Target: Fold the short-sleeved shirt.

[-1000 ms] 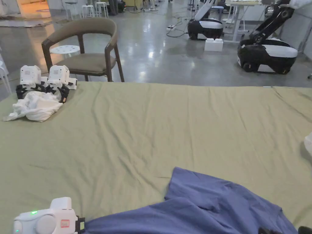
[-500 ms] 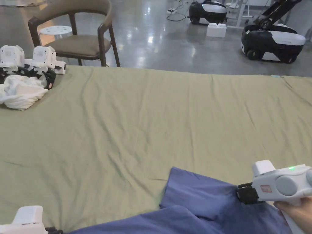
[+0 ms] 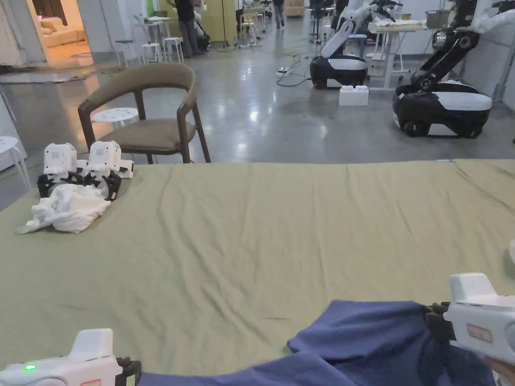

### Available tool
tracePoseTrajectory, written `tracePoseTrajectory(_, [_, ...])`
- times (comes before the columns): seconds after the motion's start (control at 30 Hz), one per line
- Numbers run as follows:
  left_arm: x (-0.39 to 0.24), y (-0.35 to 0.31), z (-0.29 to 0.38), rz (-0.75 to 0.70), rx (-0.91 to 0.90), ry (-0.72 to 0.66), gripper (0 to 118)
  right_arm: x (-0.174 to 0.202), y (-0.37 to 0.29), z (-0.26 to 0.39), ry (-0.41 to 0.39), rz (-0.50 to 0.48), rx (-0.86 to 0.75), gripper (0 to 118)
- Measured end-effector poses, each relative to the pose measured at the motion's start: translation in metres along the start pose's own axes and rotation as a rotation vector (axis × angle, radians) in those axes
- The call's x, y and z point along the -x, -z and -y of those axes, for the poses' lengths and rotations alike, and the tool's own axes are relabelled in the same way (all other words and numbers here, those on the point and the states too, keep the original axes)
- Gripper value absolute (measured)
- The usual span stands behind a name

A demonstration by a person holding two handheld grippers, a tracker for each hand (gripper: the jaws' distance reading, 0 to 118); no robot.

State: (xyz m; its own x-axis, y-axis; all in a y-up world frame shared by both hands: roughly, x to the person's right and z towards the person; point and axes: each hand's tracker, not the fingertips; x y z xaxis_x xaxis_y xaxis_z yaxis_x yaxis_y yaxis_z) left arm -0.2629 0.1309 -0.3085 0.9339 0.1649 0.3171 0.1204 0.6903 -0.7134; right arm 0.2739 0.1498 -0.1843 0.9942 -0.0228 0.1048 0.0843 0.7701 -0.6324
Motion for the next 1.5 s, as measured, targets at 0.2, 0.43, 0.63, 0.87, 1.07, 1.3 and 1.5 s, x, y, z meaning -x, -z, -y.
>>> tracePoseTrajectory(0.2, [-0.028,-0.15,-0.065,0.12,-0.331,0.042,0,-0.013,-0.137,-0.038,0.056,0.04,-0.259,0])
tracePoseTrajectory(0.43, [-0.061,-0.262,-0.144,0.104,-0.596,0.129,0,-0.014,-0.235,-0.108,0.073,0.134,-0.467,0])
tracePoseTrajectory(0.63, [-0.074,-0.302,-0.207,0.044,-0.7,0.144,0,-0.013,-0.265,-0.184,0.069,0.226,-0.572,0])
tracePoseTrajectory(0.87, [-0.074,-0.312,-0.274,-0.058,-0.766,0.138,0,-0.008,-0.27,-0.267,0.039,0.329,-0.64,0])
tracePoseTrajectory(1.07, [-0.068,-0.292,-0.327,-0.09,-0.794,0.088,0,-0.012,-0.242,-0.321,0.054,0.343,-0.672,0])
tracePoseTrajectory(1.3, [-0.067,-0.243,-0.38,-0.158,-0.807,0.105,0,-0.005,-0.204,-0.365,0.092,0.407,-0.667,0])
tracePoseTrajectory(1.5, [-0.065,-0.197,-0.396,-0.183,-0.775,0.117,0,0.0,-0.178,-0.383,0.103,0.444,-0.687,0])
